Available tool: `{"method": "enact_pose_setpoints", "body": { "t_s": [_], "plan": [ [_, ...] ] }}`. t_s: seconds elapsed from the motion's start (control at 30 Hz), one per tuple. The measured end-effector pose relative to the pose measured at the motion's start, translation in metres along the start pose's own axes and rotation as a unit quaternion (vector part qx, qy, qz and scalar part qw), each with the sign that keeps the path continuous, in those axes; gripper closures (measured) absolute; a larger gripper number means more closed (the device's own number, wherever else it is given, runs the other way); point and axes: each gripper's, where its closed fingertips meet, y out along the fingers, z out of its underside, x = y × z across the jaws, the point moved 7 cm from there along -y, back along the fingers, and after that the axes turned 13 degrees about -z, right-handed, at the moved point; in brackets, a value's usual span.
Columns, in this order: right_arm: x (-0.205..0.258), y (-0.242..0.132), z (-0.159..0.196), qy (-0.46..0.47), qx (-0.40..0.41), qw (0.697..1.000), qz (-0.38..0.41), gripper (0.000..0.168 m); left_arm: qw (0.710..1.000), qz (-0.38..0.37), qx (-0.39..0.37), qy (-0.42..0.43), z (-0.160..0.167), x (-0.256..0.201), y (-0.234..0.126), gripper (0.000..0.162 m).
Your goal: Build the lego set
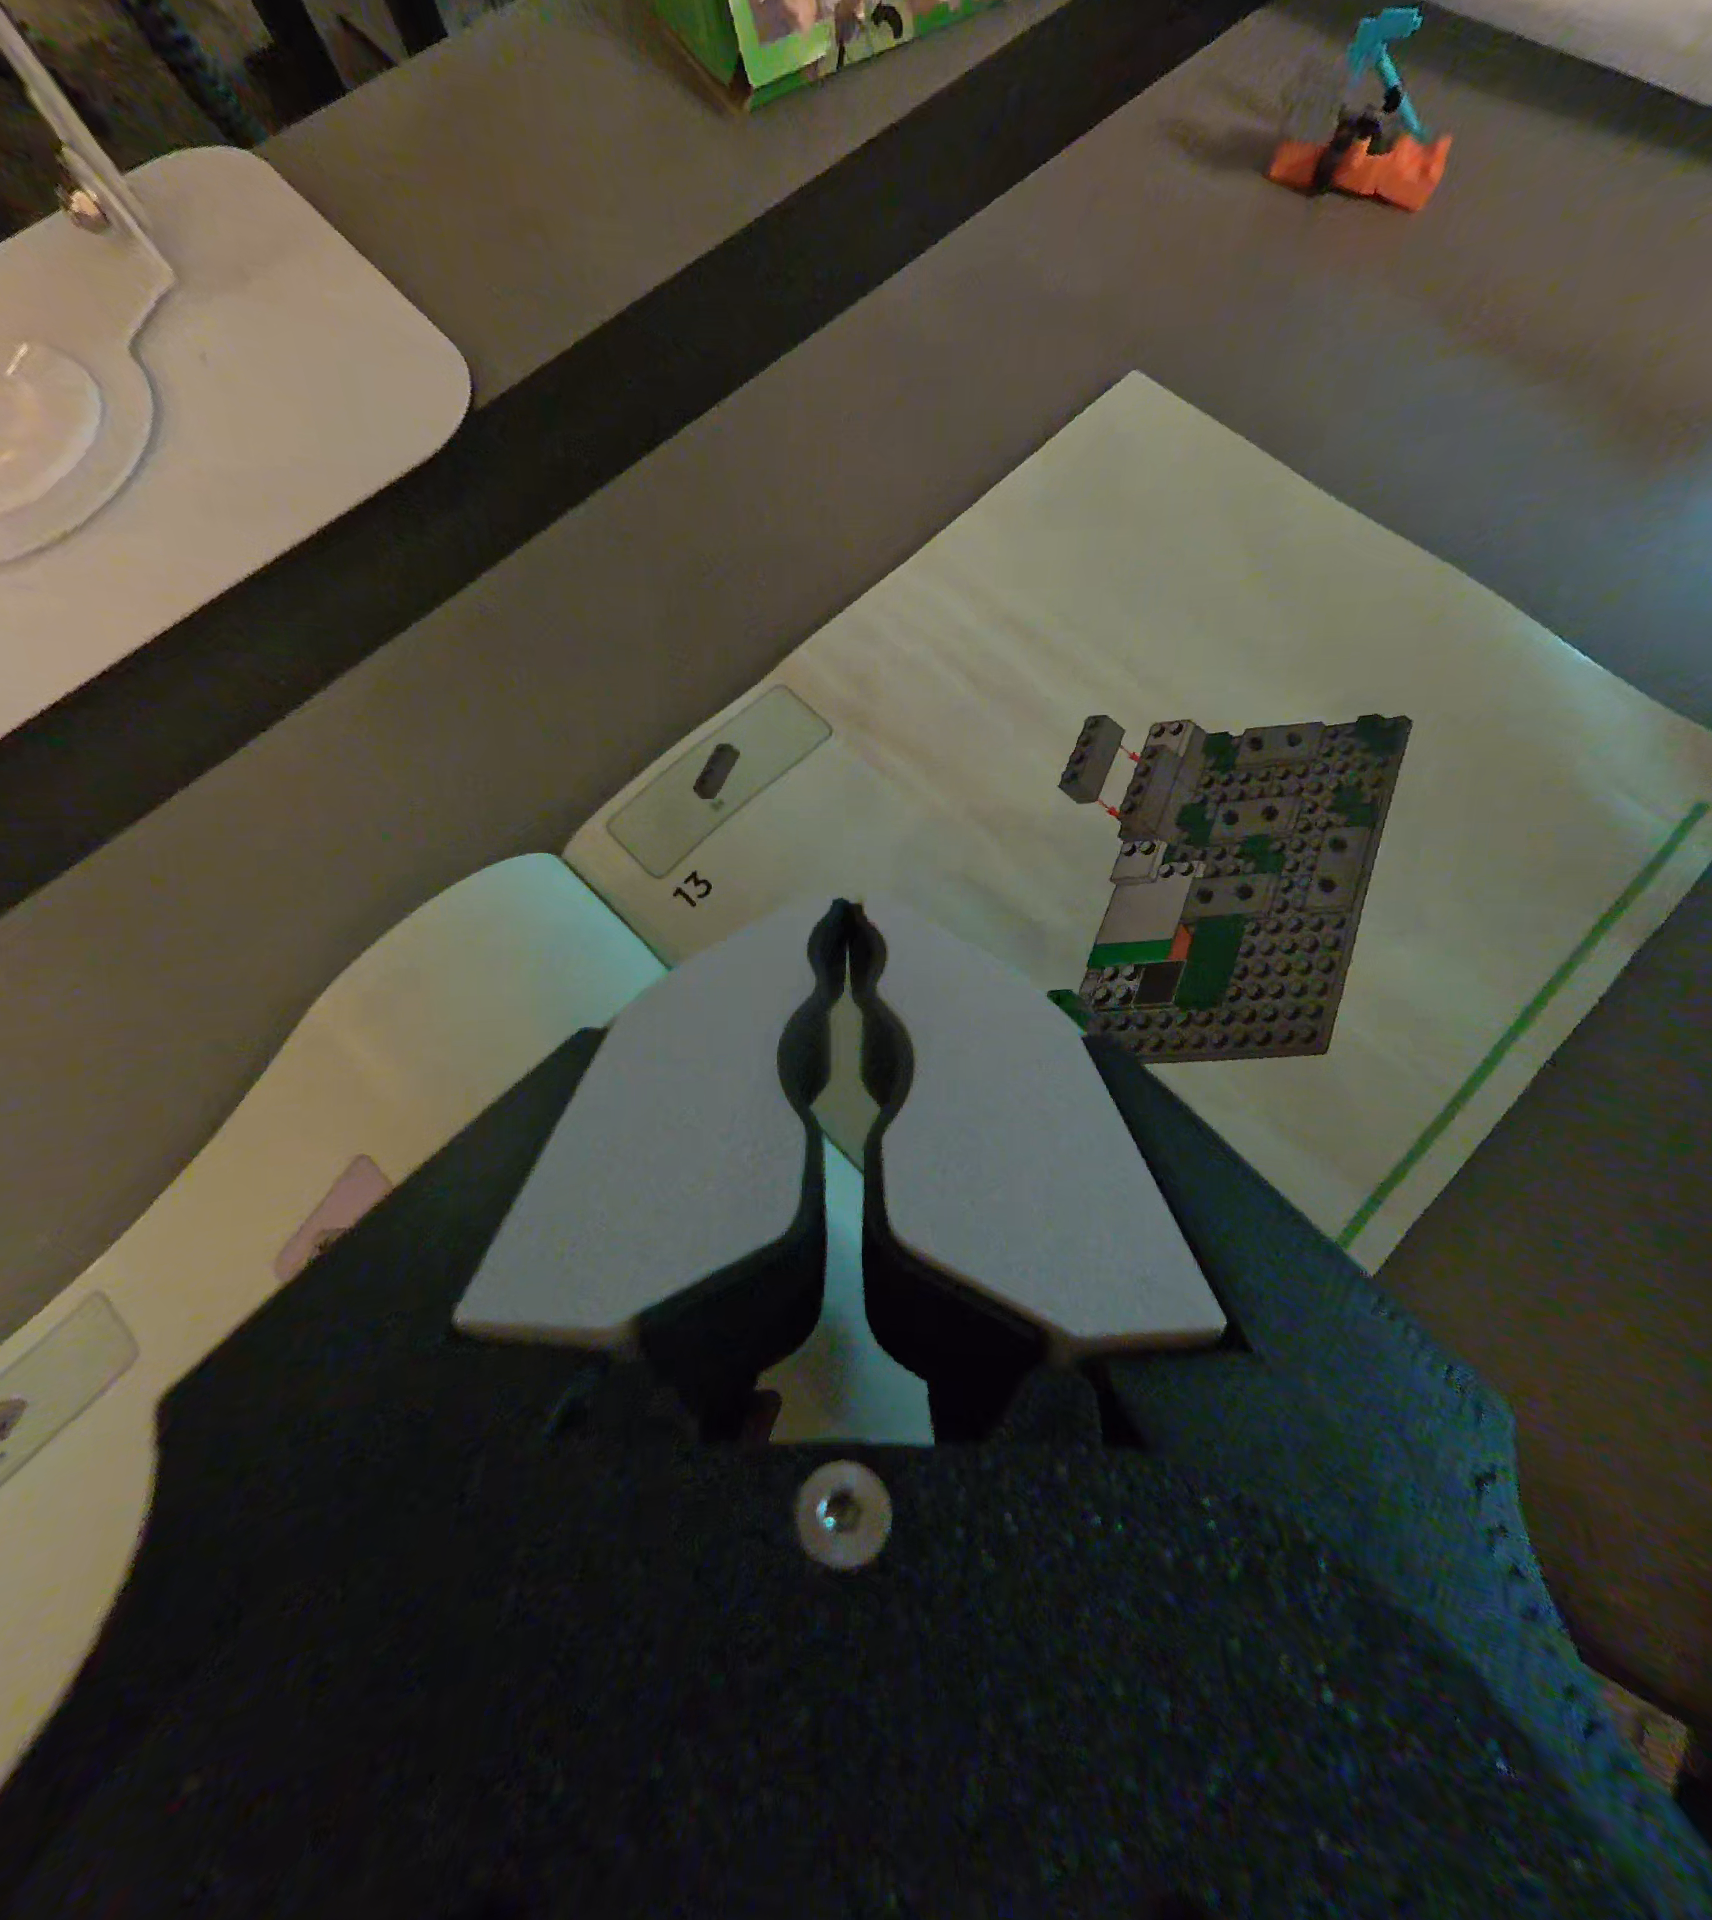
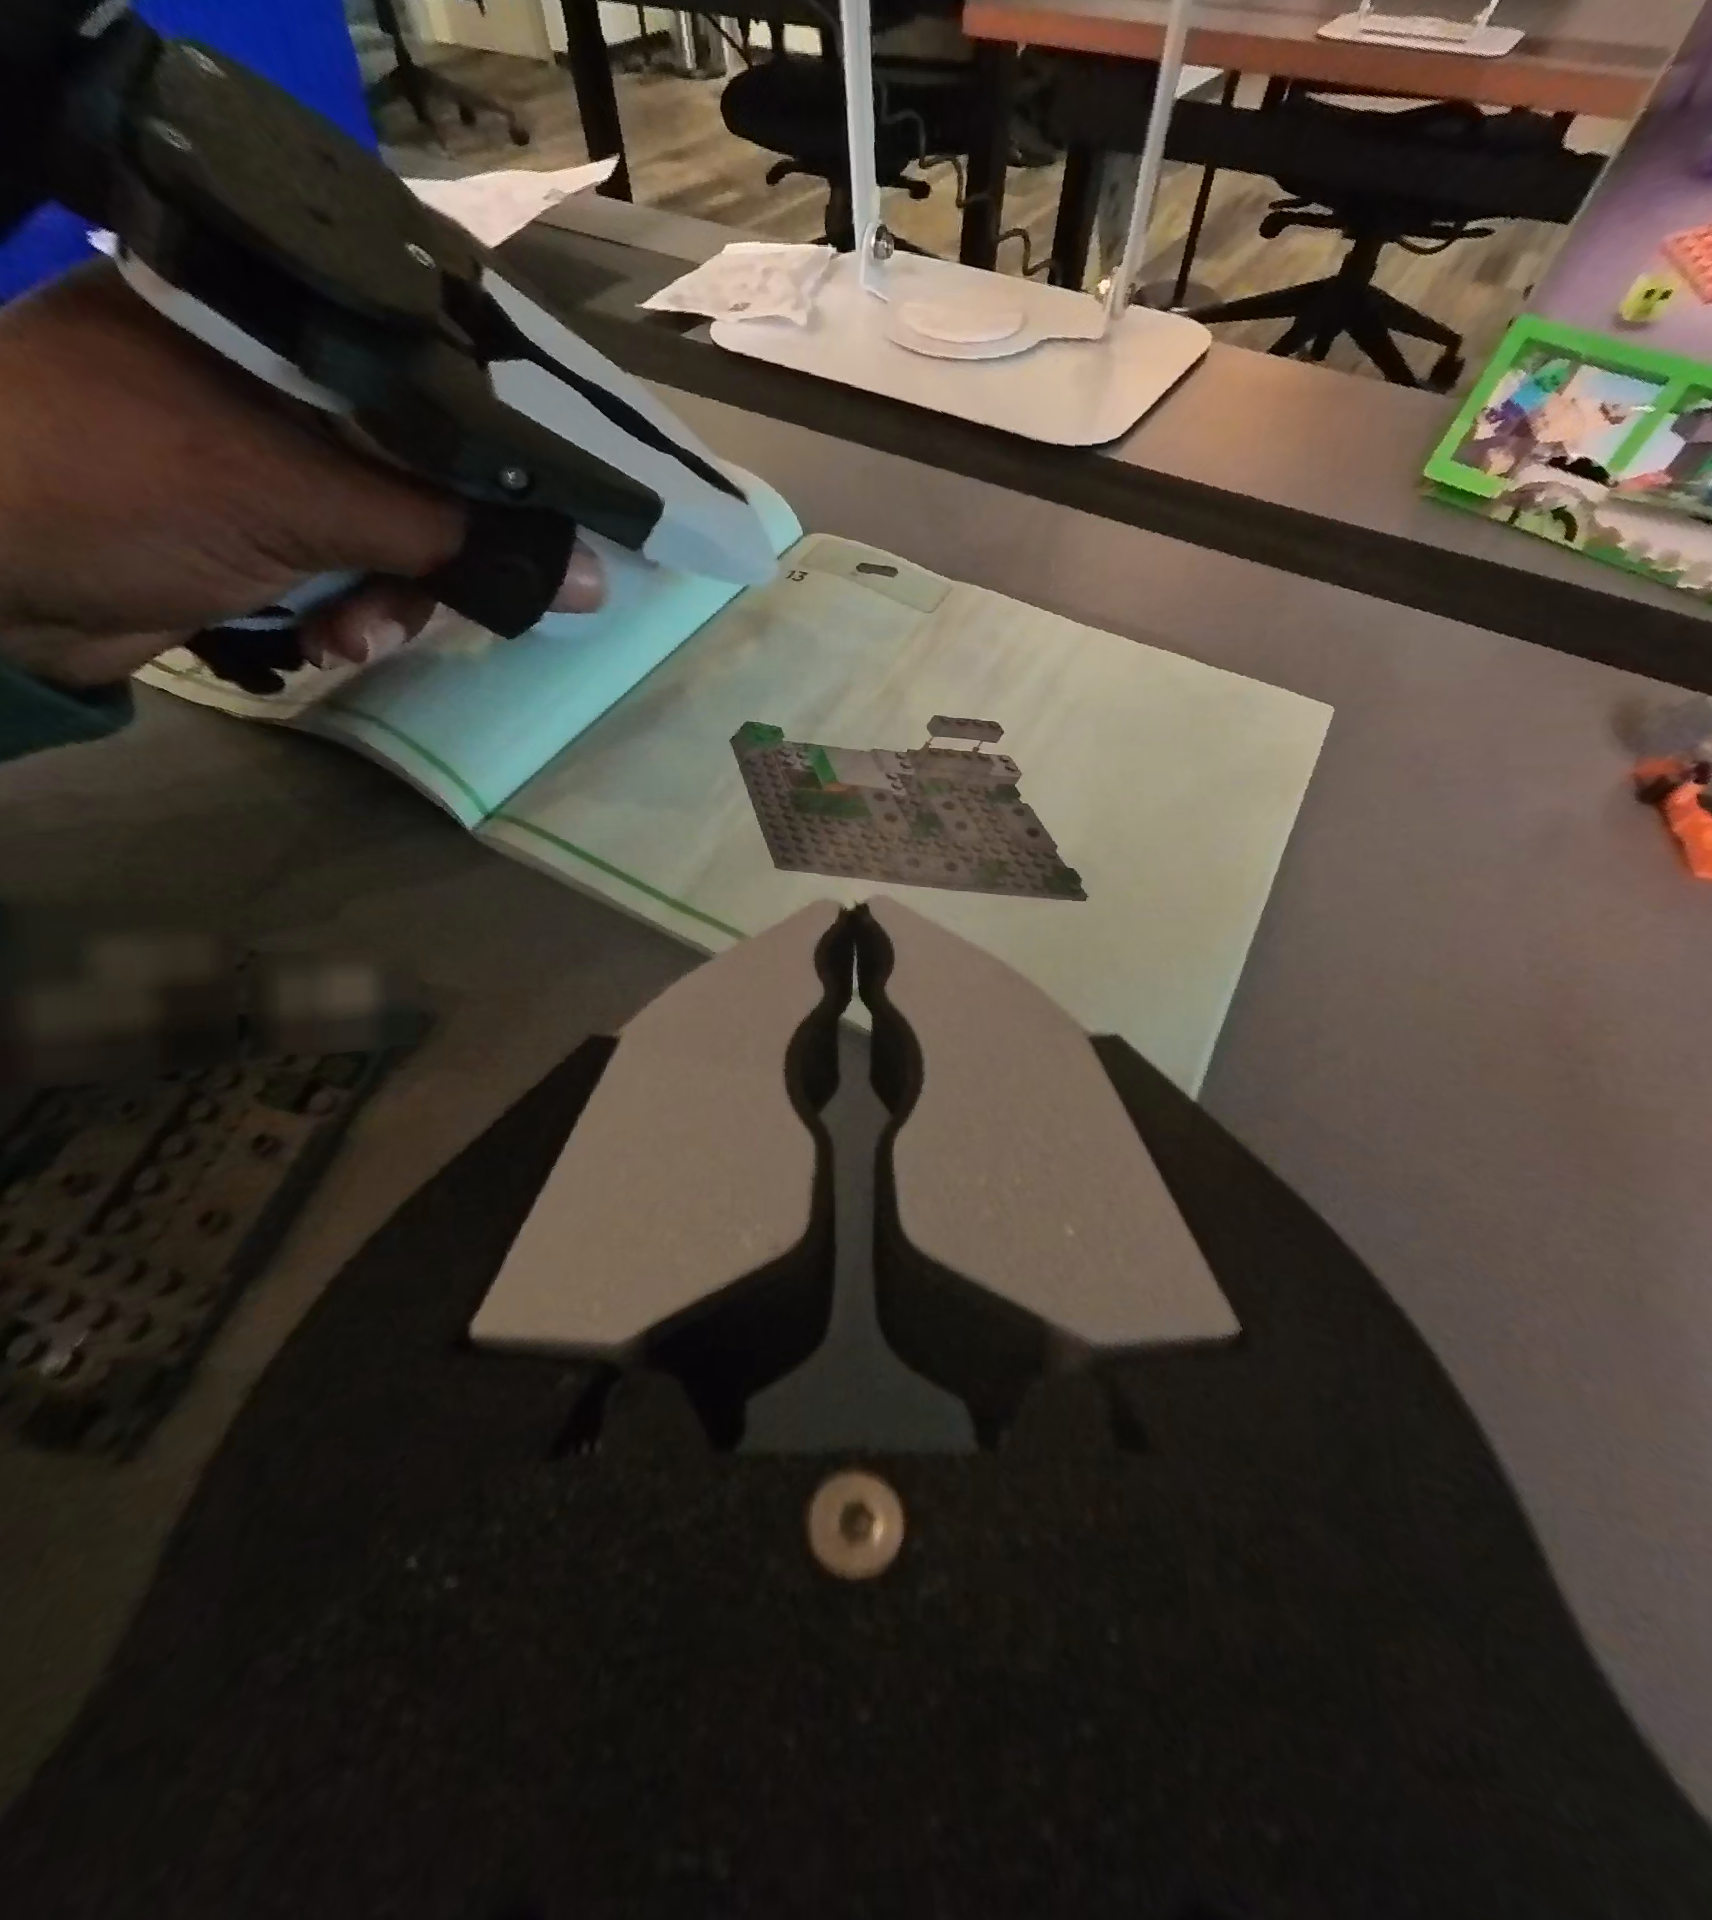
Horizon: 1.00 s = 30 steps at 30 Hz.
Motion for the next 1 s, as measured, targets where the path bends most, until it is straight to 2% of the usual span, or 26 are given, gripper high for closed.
{"method": "enact_pose_setpoints", "body": {
  "t_s": [0.33,0.57,0.63,0.8,1.0],
  "plan": [
    [-0.023,0.0,0.01,0.023,0.045,0.998,0.046,0.168,1.0,0.005,0.003,0.017,0.006,-0.001,-0.008,0.162],
    [-0.044,-0.008,0.016,0.024,0.09,0.994,0.056,0.15,0.999,0.034,0.006,0.029,0.007,0.0,-0.025,0.162],
    [-0.049,-0.009,0.016,0.029,0.101,0.994,0.043,0.146,0.999,0.037,0.006,0.034,0.009,-0.002,-0.031,0.153],
    [-0.064,-0.01,0.018,0.047,0.127,0.99,0.029,0.136,0.998,0.053,0.018,0.039,0.025,-0.01,-0.041,0.148],
    [-0.065,-0.002,0.026,0.056,0.162,0.985,0.014,0.136,0.996,0.057,0.05,0.039,0.048,-0.01,-0.039,0.148]
  ]
}}
